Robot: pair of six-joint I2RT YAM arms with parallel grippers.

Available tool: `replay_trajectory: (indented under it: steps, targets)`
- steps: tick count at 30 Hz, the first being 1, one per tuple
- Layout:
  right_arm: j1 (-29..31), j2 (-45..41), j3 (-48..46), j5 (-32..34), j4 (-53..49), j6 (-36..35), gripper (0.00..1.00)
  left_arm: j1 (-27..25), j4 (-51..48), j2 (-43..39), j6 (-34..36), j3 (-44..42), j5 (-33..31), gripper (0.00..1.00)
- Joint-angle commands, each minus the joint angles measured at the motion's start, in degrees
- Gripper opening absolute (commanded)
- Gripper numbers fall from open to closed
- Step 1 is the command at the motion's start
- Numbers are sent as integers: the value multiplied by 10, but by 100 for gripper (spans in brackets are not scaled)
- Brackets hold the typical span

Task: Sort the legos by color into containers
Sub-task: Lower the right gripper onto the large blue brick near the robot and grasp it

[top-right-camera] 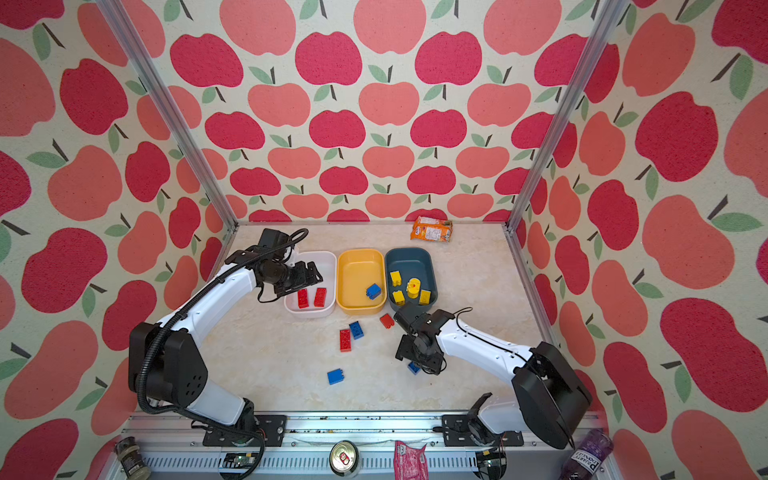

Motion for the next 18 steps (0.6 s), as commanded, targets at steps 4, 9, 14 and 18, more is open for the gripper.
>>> replay_trajectory:
  steps: [4, 9, 14, 18]
  targets:
    - [8, 20, -12, 36, 18, 58, 75, 6, 7, -17, -3, -10, 22, 93]
    - [8, 20, -23, 46, 15, 70, 70, 6, 10, -23, -8, -16, 25, 94]
    - [8, 21, -31, 48, 18, 75, 65, 7, 11, -31, -10, -24, 25, 94]
    - [8, 21, -31, 52, 15, 74, 57, 7, 12, -37, -12, -28, 24, 94]
